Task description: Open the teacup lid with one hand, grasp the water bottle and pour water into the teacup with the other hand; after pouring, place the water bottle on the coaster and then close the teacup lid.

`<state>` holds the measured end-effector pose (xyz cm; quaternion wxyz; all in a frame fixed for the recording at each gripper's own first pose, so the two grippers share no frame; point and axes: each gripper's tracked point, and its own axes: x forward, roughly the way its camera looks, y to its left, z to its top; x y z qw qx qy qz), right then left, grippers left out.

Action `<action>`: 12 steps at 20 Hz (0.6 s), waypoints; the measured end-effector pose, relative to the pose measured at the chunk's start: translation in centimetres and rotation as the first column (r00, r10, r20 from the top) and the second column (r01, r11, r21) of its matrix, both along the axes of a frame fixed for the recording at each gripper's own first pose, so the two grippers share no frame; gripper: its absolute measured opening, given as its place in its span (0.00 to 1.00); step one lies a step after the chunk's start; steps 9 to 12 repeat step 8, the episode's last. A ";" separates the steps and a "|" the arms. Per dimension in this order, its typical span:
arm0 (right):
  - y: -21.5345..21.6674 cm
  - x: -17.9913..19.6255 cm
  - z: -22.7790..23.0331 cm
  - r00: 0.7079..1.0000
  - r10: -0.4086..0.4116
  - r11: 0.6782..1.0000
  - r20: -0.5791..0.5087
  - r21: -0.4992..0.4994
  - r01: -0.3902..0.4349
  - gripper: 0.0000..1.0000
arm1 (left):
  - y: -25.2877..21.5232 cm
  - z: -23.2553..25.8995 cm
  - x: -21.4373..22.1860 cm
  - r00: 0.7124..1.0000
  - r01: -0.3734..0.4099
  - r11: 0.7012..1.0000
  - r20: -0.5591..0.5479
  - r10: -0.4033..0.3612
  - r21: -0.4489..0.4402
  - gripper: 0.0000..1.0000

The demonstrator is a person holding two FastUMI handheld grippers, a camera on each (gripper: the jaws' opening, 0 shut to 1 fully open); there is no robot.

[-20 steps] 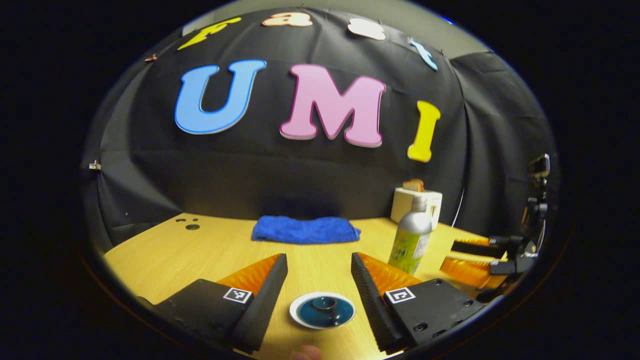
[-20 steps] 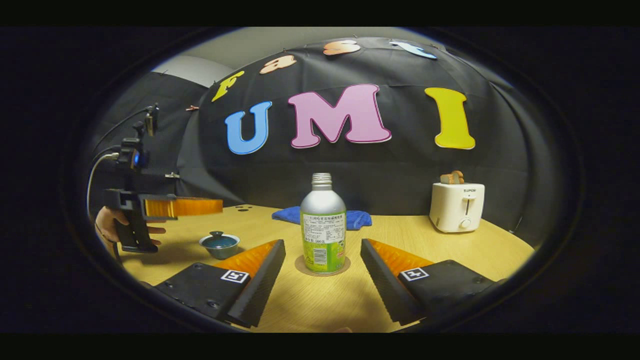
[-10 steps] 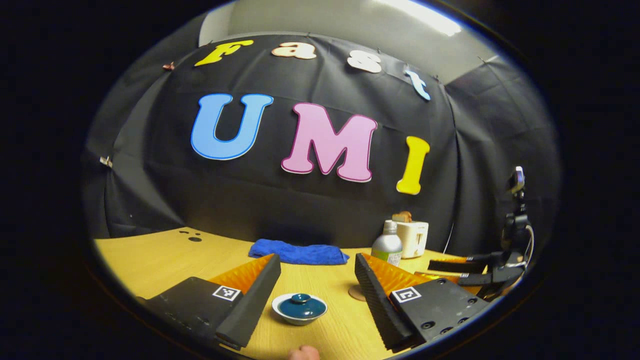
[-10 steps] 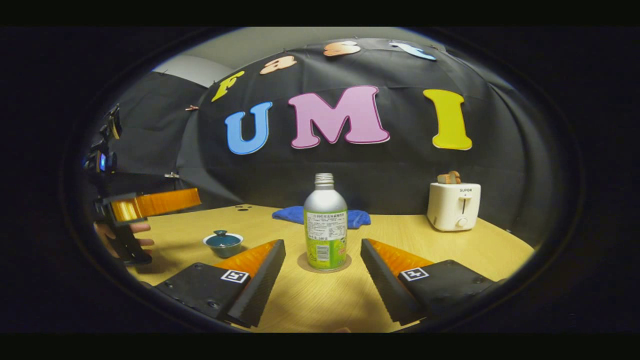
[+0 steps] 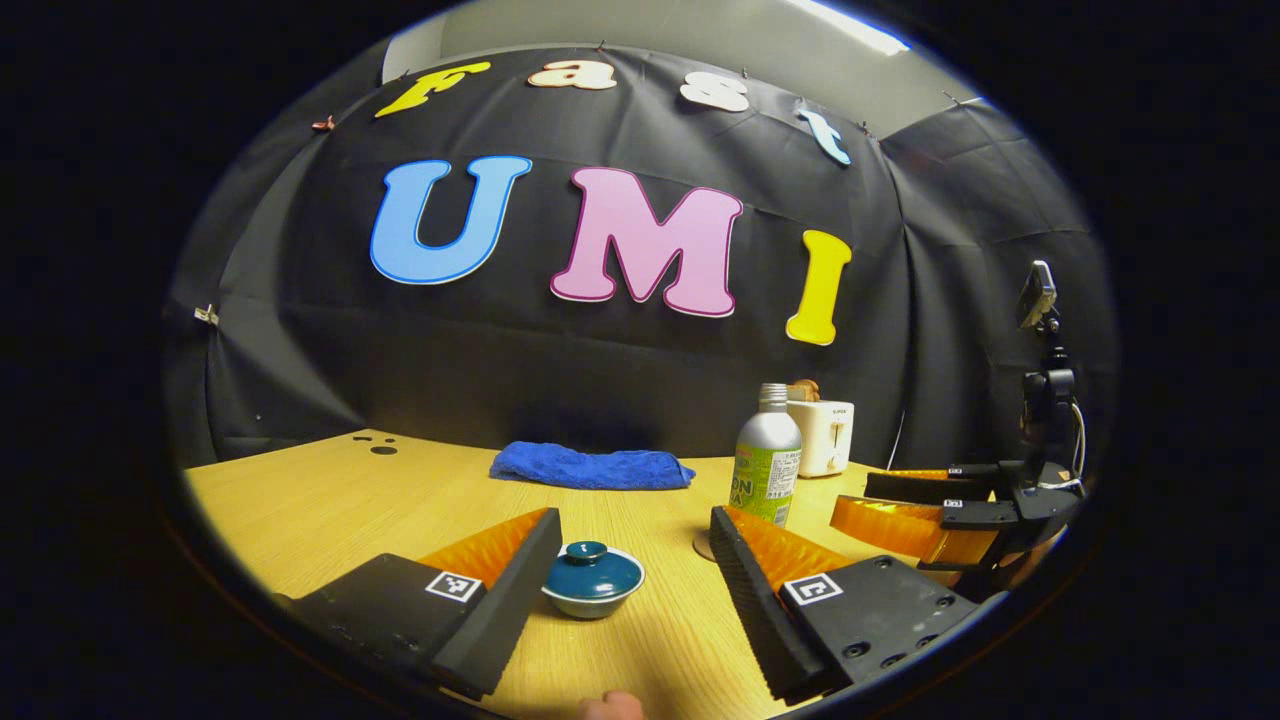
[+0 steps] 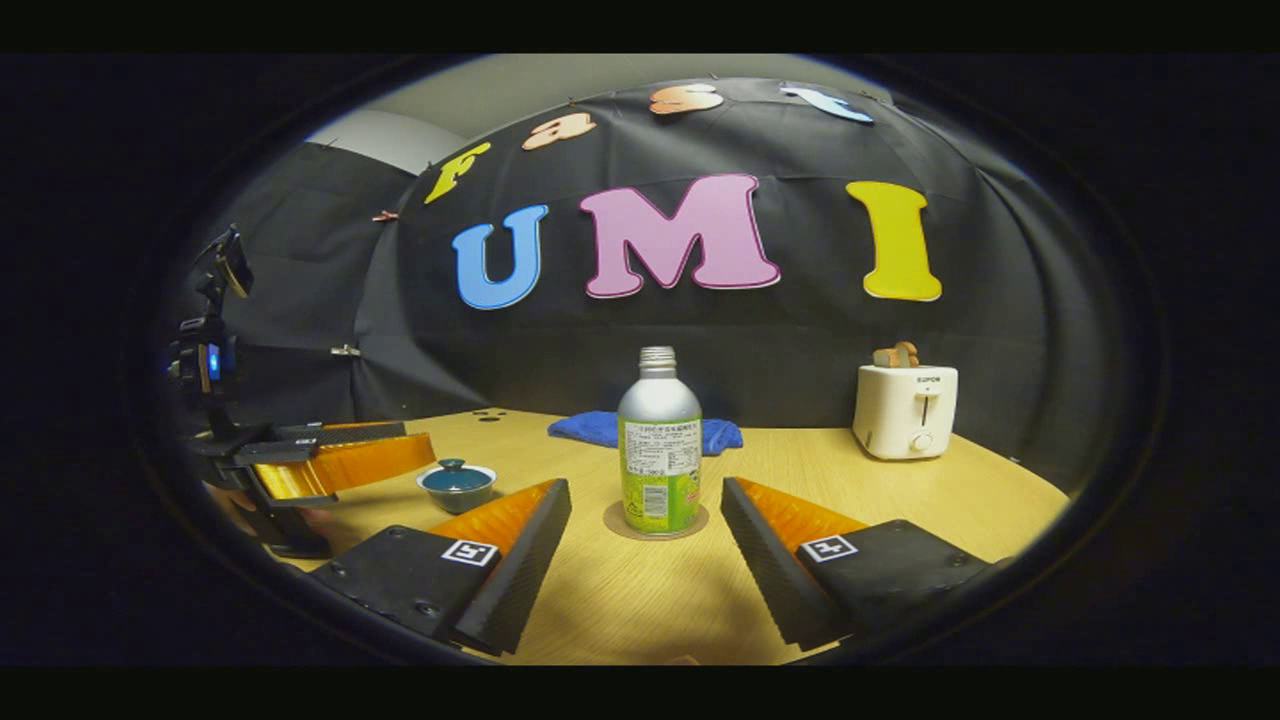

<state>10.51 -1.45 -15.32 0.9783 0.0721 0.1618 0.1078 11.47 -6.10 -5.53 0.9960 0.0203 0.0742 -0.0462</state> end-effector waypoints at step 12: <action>0.0 0.0 0.0 1.000 -0.001 1.000 0.001 -0.001 0.001 0.94 | -0.3 -1.0 0.0 0.999 -0.005 0.999 -0.039 0.007 0.044 0.94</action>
